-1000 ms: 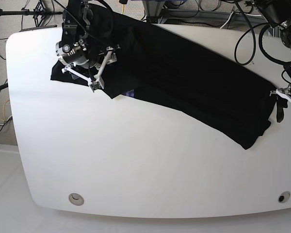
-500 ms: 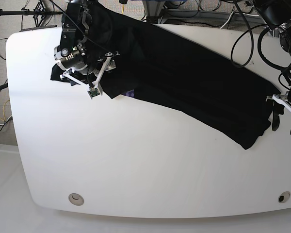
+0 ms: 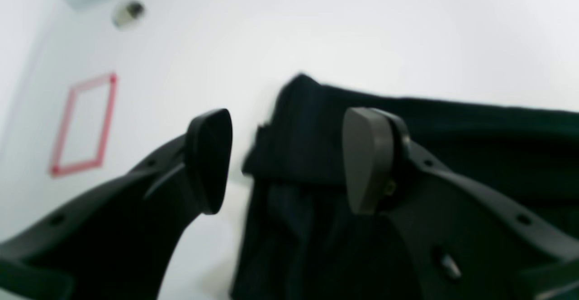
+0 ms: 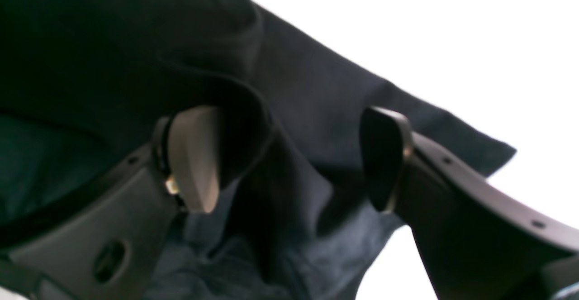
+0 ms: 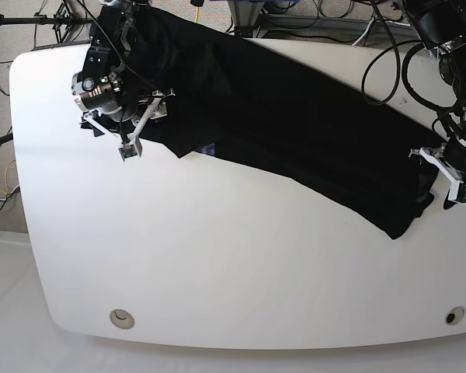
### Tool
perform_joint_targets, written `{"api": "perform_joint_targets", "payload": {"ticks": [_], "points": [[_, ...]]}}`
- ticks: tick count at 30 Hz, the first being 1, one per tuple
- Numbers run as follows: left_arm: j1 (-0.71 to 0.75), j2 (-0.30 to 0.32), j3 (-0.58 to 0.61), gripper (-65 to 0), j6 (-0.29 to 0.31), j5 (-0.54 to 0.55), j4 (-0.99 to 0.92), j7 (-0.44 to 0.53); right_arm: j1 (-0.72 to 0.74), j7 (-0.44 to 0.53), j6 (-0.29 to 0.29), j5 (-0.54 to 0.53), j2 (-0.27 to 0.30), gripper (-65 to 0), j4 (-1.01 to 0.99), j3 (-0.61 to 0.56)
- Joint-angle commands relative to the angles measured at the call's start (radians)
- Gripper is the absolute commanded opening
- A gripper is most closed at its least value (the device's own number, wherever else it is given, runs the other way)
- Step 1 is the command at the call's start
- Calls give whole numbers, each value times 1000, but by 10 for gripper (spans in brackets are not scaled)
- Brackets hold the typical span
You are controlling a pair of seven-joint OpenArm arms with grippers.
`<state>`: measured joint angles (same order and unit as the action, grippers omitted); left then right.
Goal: Fold the T-shirt properly
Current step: 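Grasp the hem end with the left gripper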
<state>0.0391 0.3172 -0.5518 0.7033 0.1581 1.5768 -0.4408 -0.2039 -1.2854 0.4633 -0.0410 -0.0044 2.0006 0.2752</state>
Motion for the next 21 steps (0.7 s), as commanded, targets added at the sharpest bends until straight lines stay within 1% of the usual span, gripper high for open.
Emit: {"api": "perform_joint_targets", "payload": {"ticks": [1,2,5,8,14,16,19,21], "points": [[-11,23,-7,-288,-7,14,-26,26,-19,6,1,-4,5,-203,21,17],[-11,24,-7,-288,-7,14,-37,30,-24,6,1,-4,5,-203,21,22],[-11,27,-7,-288,-7,10,-94,89,-39,-3,1,-4,5,-203,21,46],[-11,33,-3,-288,-7,-35,-158,161,-73,-3,1,-4,5,-203,21,49],[-32,24,11,-288,-7,-121,-290,277,-104,-1,-1,-4,2,-203,16,37],[-49,13,20,-288,-7,-139,-335,297,-105,2,-1,-6,-9,-203,13,35],[-64,10,20,-288,-7,-177,-401,317,-105,5,-1,-1,-33,-203,12,42],[-72,9,19,-289,-7,-197,-439,339,-101,5,-2,-1,-39,-203,10,42]]}}
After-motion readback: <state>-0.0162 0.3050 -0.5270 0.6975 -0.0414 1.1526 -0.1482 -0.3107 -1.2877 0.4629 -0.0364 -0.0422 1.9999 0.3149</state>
